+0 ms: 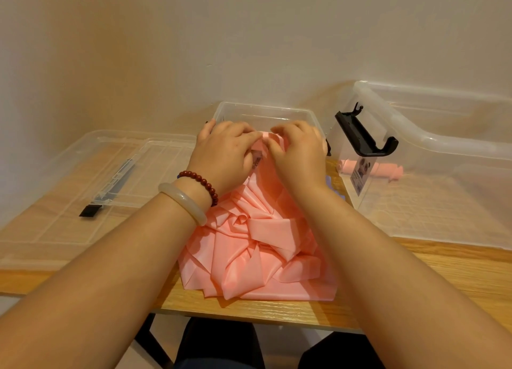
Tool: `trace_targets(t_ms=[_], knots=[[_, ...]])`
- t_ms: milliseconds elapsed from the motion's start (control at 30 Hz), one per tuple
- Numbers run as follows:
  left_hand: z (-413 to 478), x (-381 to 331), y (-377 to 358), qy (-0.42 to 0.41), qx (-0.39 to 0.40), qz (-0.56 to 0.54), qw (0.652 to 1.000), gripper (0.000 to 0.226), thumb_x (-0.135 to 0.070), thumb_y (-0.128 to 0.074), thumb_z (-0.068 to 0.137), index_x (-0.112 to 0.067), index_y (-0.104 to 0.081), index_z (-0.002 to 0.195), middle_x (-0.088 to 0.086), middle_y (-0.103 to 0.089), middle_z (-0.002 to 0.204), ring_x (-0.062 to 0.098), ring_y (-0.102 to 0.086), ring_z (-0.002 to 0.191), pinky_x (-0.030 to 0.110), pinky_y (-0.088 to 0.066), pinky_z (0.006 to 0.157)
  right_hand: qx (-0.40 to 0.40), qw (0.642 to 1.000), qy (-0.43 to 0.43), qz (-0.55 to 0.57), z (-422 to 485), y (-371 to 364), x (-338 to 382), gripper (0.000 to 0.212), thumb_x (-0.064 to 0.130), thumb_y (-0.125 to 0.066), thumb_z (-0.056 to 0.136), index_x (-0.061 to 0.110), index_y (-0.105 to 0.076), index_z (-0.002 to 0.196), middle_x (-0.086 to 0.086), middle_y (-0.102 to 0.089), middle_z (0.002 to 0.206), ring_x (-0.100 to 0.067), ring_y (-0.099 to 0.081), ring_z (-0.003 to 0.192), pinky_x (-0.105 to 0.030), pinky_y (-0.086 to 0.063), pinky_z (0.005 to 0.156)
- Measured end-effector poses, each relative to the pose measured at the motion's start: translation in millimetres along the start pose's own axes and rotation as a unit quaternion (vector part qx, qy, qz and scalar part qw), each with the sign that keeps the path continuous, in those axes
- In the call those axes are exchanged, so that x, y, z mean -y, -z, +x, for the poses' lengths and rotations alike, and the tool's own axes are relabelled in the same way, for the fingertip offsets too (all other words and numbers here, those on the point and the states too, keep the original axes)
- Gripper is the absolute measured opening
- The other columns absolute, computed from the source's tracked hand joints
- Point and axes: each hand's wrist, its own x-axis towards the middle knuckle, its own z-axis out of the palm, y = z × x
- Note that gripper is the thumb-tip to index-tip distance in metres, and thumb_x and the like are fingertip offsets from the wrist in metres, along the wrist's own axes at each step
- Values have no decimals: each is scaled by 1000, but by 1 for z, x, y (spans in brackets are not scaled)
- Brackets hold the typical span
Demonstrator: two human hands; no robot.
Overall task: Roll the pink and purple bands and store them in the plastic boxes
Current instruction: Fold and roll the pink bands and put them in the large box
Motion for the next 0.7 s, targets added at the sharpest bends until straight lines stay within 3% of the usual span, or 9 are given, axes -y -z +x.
trace_targets(t_ms=[100,233,433,600,700], knots=[[-1,3,1,-8,11,3,1000,43,-17,-45,93,-25,-57,133,-3,-55,133,20,-43,128,46,-11,116,12,1000,-4,-23,2,0,0,17,30,-67,90,18,-73,99,1,-64,108,-21,-50,110,-39,-31,103],[-3,5,-1,-20,20,11,1000,48,-13,-47,91,-25,-53,137,-3,-52,136,21,-40,130,47,-11,116,0,1000,-10,-4,7,-1,1,13,20,-62,91,17,-74,91,1,-66,102,-23,-53,107,-33,-28,96],[-3,7,-2,-22,15,19,999,47,-13,-47,91,-23,-55,135,-2,-52,137,22,-40,131,48,-11,117,-29,999,-17,40,3,-4,5,17,13,-55,93,8,-70,89,-2,-66,90,-23,-59,90,-46,-43,92],[-2,5,1,-17,12,18,1000,46,-12,-46,91,-24,-56,134,-3,-54,135,21,-42,129,47,-9,118,-38,996,-67,49,6,6,4,19,12,-49,98,5,-66,96,-5,-63,97,-20,-54,90,-25,-35,77],[2,3,4,-9,4,27,1000,42,-15,-45,92,-24,-59,130,-5,-57,130,19,-45,126,46,-8,117,-38,997,-68,8,7,13,-1,21,15,-46,100,6,-64,97,-3,-60,93,-21,-51,88,-34,-40,82]])
